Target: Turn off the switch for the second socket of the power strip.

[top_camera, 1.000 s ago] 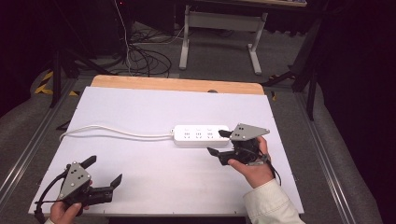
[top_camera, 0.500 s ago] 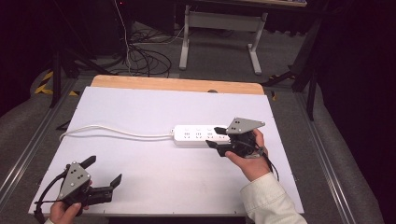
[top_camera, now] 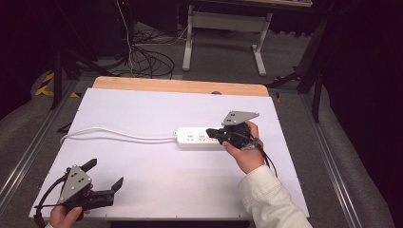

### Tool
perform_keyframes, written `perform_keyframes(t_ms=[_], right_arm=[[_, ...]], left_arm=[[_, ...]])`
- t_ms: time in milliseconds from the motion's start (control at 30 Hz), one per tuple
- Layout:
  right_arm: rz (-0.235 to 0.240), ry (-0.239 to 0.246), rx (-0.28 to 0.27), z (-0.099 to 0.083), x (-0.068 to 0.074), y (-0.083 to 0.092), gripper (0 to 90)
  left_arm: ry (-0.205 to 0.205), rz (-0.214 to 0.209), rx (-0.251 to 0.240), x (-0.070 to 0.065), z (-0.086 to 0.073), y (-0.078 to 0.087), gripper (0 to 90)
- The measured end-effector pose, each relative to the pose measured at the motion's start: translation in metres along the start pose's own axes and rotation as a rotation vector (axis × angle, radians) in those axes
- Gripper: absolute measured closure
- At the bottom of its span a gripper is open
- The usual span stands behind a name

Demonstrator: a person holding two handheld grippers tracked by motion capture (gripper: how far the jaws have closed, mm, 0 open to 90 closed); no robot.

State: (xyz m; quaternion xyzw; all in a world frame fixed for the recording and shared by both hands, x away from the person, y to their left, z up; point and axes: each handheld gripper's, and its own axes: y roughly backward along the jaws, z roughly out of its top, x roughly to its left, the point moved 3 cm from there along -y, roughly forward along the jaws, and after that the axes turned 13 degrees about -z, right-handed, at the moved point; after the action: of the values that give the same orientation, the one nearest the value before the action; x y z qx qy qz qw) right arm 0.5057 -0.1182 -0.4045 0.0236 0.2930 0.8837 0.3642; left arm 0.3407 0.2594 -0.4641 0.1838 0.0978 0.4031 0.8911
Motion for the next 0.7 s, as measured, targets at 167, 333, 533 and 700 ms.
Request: perform_keyframes(t_ms=[167, 333, 533, 700], right_arm=[[-0.012, -0.041, 0.007, -0.001, -0.004, -0.015, 90.0], [-0.025, -0.061, 0.013, -0.004, -0.009, -0.031, 90.0], [-0.043, -0.060, 0.035, -0.008, -0.013, -0.050, 90.0], [-0.059, -0.071, 0.057, -0.013, -0.017, -0.063, 90.0]], left_arm=[[0.003, -0.001, -0.002, 0.000, 0.000, 0.000, 1.6], [0.003, -0.001, -0.004, 0.001, 0.000, 0.000, 1.6], [0.002, -0.002, -0.004, 0.001, 0.000, 0.000, 1.6], [-0.002, 0.000, -0.002, 0.001, 0.000, 0.001, 1.6]])
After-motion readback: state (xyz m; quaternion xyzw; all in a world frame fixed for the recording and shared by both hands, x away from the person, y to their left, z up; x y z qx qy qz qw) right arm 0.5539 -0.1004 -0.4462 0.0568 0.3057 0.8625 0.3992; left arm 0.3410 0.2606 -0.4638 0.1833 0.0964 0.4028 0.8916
